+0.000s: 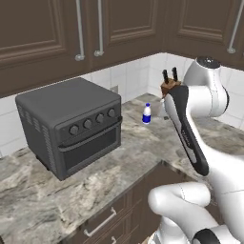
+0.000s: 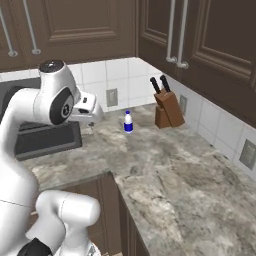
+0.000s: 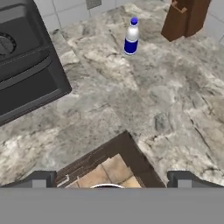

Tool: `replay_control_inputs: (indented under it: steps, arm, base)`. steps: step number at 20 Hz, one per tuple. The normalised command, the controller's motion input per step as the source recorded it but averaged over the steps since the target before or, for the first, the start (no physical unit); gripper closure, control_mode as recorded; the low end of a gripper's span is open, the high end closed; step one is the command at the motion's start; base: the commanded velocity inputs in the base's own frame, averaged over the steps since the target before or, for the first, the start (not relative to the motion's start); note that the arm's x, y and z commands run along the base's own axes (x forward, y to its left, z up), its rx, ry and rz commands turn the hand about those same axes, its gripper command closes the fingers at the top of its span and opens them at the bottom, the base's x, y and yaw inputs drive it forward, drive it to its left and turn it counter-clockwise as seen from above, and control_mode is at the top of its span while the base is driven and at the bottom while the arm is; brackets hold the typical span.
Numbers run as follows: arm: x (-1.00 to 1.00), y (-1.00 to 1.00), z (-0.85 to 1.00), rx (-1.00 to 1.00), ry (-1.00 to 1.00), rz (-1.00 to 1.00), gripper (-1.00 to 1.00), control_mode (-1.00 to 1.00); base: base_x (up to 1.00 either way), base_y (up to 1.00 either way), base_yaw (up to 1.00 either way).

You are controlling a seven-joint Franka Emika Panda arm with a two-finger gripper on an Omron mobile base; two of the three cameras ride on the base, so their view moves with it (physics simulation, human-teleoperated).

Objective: Place the drinks on the dining counter in a tight cluster.

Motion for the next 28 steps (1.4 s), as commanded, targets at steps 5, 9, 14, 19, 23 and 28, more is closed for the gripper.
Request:
replay_control_inputs:
  steps: [5, 9, 14, 19, 23, 28]
  arm:
    - [1.0, -0.34, -0.38, 0.0, 0.0, 0.16, -1.0, -1.0]
    - [1.0, -0.12, -0.4, 0.0, 0.0, 0.14, -1.0, -1.0]
    - [0.97, -0.05, -0.15, 0.0, 0.0, 0.15, -1.0, -1.0]
    - [0.92, -0.16, -0.27, 0.0, -0.07, 0.26, -1.0, -1.0]
    - [0.68, -0.34, -0.32, 0.0, -0.12, 0.16, -1.0, -1.0]
    - [0.35, -0.47, -0.47, 0.06, -0.2, 0.09, -1.0, -1.0]
  base:
    - [0.0, 0.0, 0.0]
    - [0.0, 0.0, 0.0]
    - [0.0, 0.0, 0.0]
    - [0.0, 0.0, 0.0]
    - [0.0, 0.0, 0.0]
    - [0.0, 0.0, 0.0]
